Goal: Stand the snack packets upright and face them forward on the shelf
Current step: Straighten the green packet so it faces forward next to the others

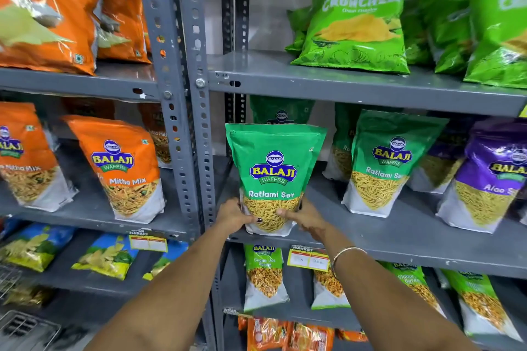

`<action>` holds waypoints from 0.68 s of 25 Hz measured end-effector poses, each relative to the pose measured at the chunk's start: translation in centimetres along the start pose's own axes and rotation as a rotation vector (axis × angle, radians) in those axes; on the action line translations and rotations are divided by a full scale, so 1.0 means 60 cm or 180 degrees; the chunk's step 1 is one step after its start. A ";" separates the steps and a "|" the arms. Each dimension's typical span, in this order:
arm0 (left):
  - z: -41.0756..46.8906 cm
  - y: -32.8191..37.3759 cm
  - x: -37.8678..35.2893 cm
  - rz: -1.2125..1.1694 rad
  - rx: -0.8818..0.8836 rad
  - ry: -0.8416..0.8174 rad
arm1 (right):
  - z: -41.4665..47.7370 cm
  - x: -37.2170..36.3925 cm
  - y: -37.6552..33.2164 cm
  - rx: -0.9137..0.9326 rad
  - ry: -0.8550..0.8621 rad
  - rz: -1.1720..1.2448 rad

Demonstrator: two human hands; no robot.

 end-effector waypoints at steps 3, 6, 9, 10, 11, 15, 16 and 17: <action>-0.003 0.000 -0.001 -0.0017 0.0020 -0.0037 | -0.009 -0.002 -0.005 0.0017 0.0015 -0.0015; -0.009 0.004 -0.002 -0.0047 -0.0001 -0.0097 | -0.006 -0.003 0.000 -0.0024 0.0028 -0.0010; -0.015 -0.002 -0.012 0.0017 0.0148 -0.0414 | 0.001 0.001 0.006 -0.0039 0.0004 0.0007; -0.017 -0.012 -0.019 0.0201 0.0324 -0.0652 | -0.002 0.005 0.007 -0.0088 0.0004 -0.0016; -0.023 -0.024 -0.028 0.0449 0.0574 -0.0993 | -0.004 0.014 0.014 -0.0152 0.0033 -0.0056; -0.086 -0.037 -0.096 0.1240 0.1410 -0.2605 | -0.028 0.106 0.052 -0.0389 0.0553 -0.0408; -0.098 -0.021 -0.126 0.1294 0.1368 -0.2894 | -0.036 0.140 0.062 -0.0437 0.0718 -0.0411; -0.107 0.003 -0.160 0.1286 0.1265 -0.3089 | -0.046 0.180 0.073 -0.0503 0.0902 -0.0448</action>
Point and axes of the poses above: each hand's wrist, its own z-axis towards the middle knuckle, its own x-axis out of the back of the hand, y = z × x, the point moved 10 cm from there along z, towards the middle knuckle, and after that the axes turned 3 degrees about -y, right-handed, at the moved point
